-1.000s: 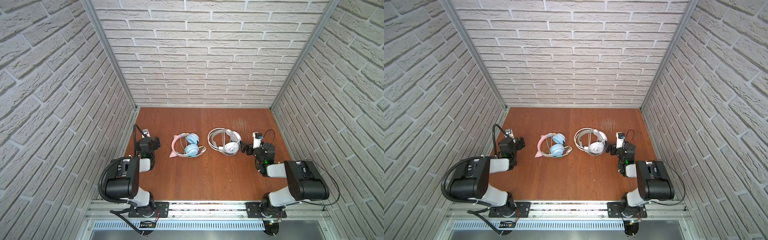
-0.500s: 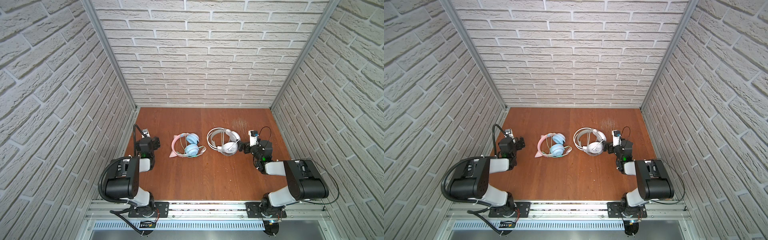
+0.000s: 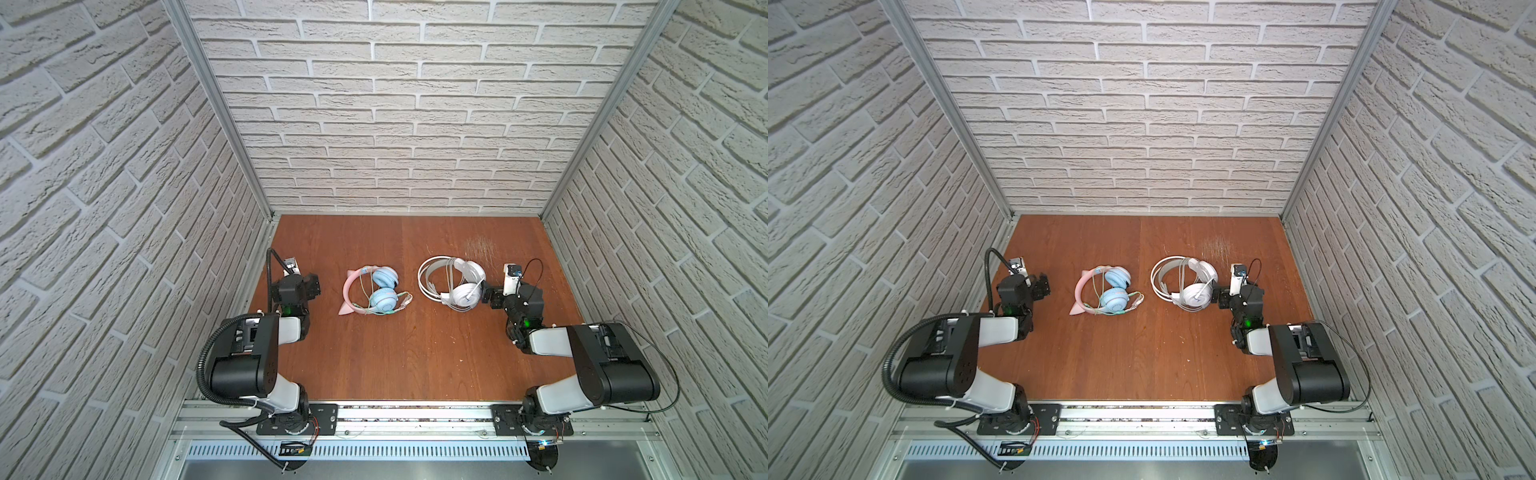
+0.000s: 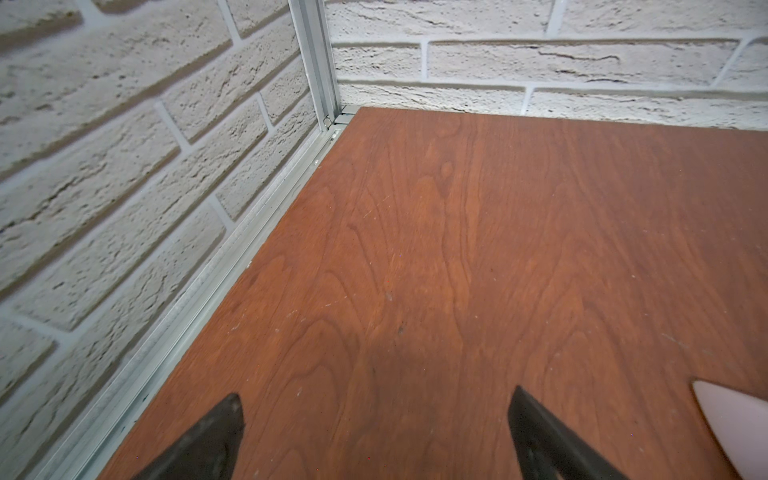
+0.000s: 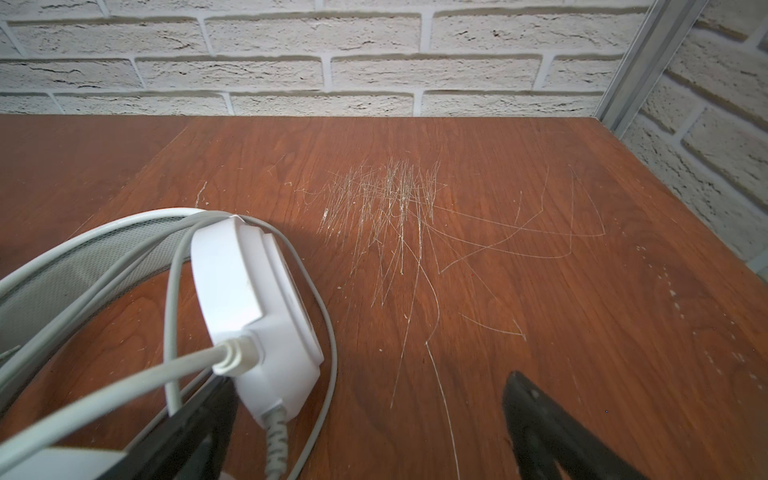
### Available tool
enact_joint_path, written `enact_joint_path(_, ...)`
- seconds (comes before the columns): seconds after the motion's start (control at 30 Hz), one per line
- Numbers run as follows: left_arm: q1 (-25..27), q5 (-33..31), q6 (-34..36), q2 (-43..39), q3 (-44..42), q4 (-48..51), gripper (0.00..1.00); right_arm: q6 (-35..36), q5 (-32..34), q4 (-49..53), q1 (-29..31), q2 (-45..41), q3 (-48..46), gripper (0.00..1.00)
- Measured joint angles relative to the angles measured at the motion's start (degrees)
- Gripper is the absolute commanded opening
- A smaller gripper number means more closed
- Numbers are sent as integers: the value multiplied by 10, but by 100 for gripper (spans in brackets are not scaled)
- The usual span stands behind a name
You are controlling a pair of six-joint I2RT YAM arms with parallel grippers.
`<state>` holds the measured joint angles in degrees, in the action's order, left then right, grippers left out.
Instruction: Wrap the headphones
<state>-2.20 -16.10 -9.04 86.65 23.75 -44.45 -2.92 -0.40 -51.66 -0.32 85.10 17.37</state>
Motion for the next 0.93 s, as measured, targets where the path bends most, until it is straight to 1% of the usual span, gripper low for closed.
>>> enact_joint_path(0.3, 0, 0, 0, 0, 0, 0, 98, -1, 14, 0, 2, 0, 0, 100)
enact_joint_path(0.93, 0, 2, 3, 2, 4, 4, 98, -1, 14, 10, 2, -1, 6, 100)
